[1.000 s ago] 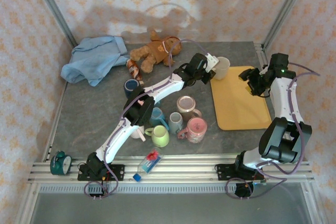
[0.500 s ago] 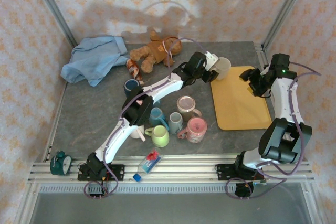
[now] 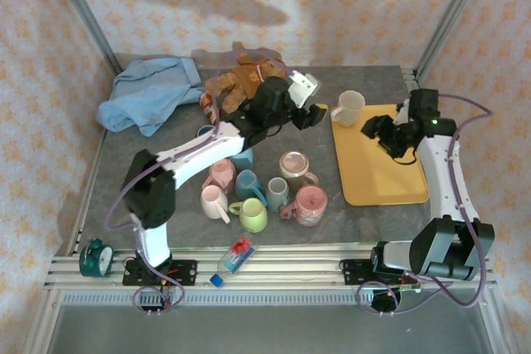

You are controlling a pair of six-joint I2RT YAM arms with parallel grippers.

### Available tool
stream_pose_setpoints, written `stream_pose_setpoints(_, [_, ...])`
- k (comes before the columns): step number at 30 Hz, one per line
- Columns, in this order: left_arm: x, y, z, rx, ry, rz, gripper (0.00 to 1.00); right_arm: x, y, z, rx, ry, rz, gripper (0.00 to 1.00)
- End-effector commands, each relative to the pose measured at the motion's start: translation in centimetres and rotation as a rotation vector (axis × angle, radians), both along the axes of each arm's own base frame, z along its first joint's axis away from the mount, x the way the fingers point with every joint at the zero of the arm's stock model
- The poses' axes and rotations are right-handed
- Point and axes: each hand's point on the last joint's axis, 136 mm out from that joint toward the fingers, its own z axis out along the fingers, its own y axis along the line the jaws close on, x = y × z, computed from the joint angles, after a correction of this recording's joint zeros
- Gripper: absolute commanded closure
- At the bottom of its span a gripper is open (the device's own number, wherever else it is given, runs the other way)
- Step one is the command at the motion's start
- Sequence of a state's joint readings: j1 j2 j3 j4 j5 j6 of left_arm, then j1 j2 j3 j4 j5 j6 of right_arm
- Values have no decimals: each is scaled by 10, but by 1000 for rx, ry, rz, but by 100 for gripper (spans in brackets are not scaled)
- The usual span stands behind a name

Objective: Turn the mug right side up

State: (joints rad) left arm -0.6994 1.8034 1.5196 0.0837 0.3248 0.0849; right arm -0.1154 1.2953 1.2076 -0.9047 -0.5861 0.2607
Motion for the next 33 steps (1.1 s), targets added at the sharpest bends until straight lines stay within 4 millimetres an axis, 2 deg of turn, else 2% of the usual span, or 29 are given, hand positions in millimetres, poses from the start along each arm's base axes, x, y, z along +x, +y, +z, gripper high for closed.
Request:
stream_pose_setpoints(1, [-20,21,3,-36,58,8,35,-31,24,-11,-27,83,56,40])
stream_pose_setpoints(8, [-68,70,-5,-45,172,25,34,-86,73,-30,11,203,249,47])
stream_pose_setpoints(9, [-75,75,-7,-47,191,21,34,-96,80,-25,22,189,293,47])
stream_pose_setpoints(12, [-91,91,-11,-51,243,19,33,-118,91,-31,35,227,375,48])
stream_pose_setpoints(16, [-102,113,-20,-72,306,47,33,-137,96,-42,37,282,416,47])
stream_pose_setpoints(19, [-110,125,-29,-61,339,70,33,-133,99,-42,11,245,422,48])
stream_pose_setpoints(25, [-120,135,-40,-44,407,94,33,-99,101,-34,-57,71,460,59])
stream_pose_setpoints(29, [-125,140,-41,-28,403,98,33,-79,102,-33,-158,-1,552,59])
stream_pose_setpoints(33, [-131,145,-45,-8,415,91,33,-69,116,-37,-225,-86,727,59])
